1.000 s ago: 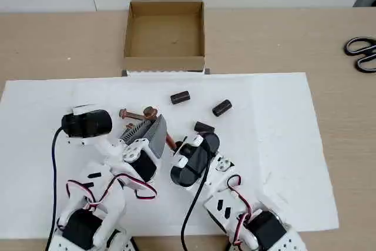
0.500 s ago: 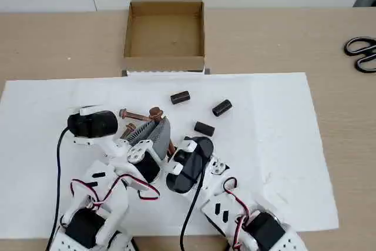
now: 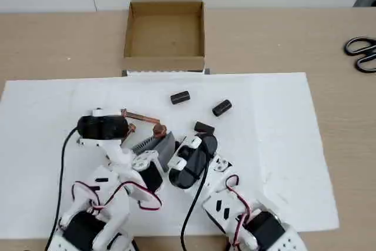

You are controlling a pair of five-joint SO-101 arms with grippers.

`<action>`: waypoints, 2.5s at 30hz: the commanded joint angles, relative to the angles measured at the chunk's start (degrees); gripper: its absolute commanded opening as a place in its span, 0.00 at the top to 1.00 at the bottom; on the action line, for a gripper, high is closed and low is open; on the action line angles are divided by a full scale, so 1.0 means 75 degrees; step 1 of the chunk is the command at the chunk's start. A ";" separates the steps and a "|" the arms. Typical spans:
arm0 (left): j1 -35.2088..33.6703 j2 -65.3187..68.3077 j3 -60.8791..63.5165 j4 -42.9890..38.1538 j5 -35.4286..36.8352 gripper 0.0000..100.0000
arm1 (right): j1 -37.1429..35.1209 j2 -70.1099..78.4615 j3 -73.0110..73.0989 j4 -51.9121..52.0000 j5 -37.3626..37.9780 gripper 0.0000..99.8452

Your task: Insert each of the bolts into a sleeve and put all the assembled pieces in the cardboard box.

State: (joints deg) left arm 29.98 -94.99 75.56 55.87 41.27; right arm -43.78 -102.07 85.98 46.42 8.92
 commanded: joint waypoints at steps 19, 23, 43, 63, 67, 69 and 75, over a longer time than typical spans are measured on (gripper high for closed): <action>0.0610 0.0000 0.0522 0.0352 -0.1840 0.82 | 0.0053 -0.0111 -0.0692 -0.0275 0.0070 1.00; 0.0598 0.0012 0.0486 0.0363 -0.1981 0.77 | 0.0053 -0.0088 -0.0703 -0.0275 0.0082 1.00; -0.1336 0.0012 -0.1834 0.0926 -0.3083 0.86 | 0.0100 -0.0123 -0.0563 -0.0264 0.0082 1.00; -0.4009 -0.0047 0.2479 -0.2004 -0.4056 0.99 | 0.2714 0.6617 -0.5884 -0.0639 -0.1559 1.00; -0.4255 -0.0047 0.2819 -0.2426 -0.4032 0.99 | 0.3065 0.9395 -0.8533 -0.0639 -0.1524 1.00; -0.4290 -0.0012 0.2819 -0.2415 -0.4056 0.99 | 0.3124 1.0684 -0.9834 -0.0639 -0.1512 1.00; -0.4290 0.0000 0.2819 -0.2403 -0.4056 0.99 | 0.3159 1.3966 -1.3210 -0.0639 -0.1512 1.00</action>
State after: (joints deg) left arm -2.02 -94.55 96.84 39.25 11.03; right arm -20.57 -6.86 1.93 43.34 -1.98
